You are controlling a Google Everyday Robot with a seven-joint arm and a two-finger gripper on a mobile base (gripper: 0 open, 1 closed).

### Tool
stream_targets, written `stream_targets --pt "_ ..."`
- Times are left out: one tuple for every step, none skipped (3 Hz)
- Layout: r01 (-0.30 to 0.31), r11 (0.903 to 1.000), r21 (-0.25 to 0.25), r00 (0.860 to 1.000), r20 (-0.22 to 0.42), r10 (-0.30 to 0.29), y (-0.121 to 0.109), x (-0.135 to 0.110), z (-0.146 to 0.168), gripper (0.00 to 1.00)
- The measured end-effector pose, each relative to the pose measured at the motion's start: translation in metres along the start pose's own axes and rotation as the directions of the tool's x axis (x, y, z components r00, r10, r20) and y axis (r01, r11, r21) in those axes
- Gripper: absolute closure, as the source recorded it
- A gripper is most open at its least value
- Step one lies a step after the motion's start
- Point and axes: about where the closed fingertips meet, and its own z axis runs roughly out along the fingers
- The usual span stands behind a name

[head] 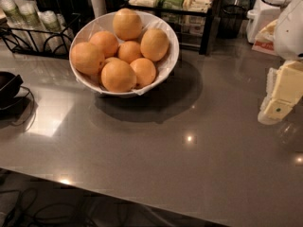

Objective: Pick orange from white bowl

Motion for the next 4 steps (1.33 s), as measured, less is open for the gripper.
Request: stream_targets --pt "0.000 1.0000 0.000 1.000 0.000 0.000 0.000 0.000 0.000 0.00" --pt "0.016 0.9999 0.004 1.000 0.018 -0.016 0.001 -0.008 0.003 0.00" --pt "0.075 0.9972 -0.003 0.992 0.106 -0.074 0.003 -0.046 0.016 0.00" --pt "0.175 0.9843 0.022 0.959 0.223 -0.176 0.012 -0.108 0.016 0.00"
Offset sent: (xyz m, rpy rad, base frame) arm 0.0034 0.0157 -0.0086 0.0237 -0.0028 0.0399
